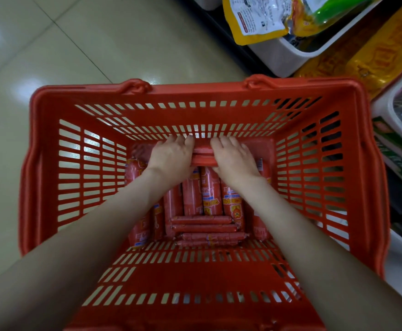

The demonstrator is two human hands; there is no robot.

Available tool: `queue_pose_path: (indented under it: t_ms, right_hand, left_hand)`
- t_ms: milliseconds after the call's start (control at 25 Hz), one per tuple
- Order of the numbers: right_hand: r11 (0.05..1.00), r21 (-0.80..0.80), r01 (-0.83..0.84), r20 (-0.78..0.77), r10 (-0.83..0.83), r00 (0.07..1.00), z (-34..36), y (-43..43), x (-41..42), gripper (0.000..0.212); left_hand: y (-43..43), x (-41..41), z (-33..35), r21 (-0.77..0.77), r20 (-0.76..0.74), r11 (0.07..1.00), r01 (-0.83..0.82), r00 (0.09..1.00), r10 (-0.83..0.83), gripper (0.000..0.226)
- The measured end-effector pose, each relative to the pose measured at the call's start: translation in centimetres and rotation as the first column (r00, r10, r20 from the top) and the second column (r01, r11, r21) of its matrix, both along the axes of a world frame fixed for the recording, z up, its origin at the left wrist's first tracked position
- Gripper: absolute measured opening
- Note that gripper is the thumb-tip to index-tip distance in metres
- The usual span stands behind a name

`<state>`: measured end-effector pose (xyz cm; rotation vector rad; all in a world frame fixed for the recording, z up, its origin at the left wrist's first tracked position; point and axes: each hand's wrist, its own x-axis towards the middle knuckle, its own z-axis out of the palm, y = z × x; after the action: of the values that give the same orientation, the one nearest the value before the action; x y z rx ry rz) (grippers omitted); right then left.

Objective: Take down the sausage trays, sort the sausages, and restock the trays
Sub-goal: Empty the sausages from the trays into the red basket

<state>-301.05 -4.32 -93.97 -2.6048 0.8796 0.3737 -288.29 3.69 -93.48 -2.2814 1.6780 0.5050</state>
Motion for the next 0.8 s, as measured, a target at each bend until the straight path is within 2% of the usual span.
queue_pose_path:
  t_ms: [120,200,320,400,520,680,800]
  right_hand:
    - [0.998,0.002,0.066,-0.070,-0.066,0.995,-0.8,-0.4,-2.4,0.056]
    - [0.983,-0.009,0.183,-0.150,-0.183,0.972,-1.5,-1.0,-4.2,0.053]
    - [0.932,-0.016,0.362,-0.221,-0.356,0.908,-2.2,-2.2,-6.1,0.051]
    - [0.933,-0.060,0.354,-0.241,-0.358,0.902,-2.3,-2.5,-6.6,0.050]
    - [0.927,-0.112,0.359,-0.194,-0.375,0.907,-2.2,-1.4,-6.8,0.048]
    - [0.891,0.038,0.453,-0.018,-0.452,0.892,-2.3,0.6,-5.9,0.052]
    - [0.882,0.163,0.442,-0.067,-0.437,0.897,-2.7,1.6,-5.2,0.059]
  left_hand:
    - [0.9,0.0,-0.6,-0.013,-0.056,0.999,-0.040,0.998,0.039,0.047]
    - [1.7,-0.4,-1.1,-0.017,-0.102,0.998,-0.058,0.993,0.056,0.047]
    - [3.2,-1.9,-1.9,0.034,-0.144,0.999,0.018,0.990,-0.013,0.071]
    - [4.4,-2.6,-2.5,0.063,-0.114,0.995,0.080,0.991,-0.072,0.086]
    - [5.7,-3.1,-3.3,0.149,-0.087,0.987,0.060,0.995,-0.047,0.080]
    - [5.3,-4.5,-3.8,0.202,-0.130,0.979,-0.012,0.991,0.038,0.083]
    - [4.3,-5.8,-3.7,0.202,-0.196,0.978,-0.044,0.977,0.084,0.084]
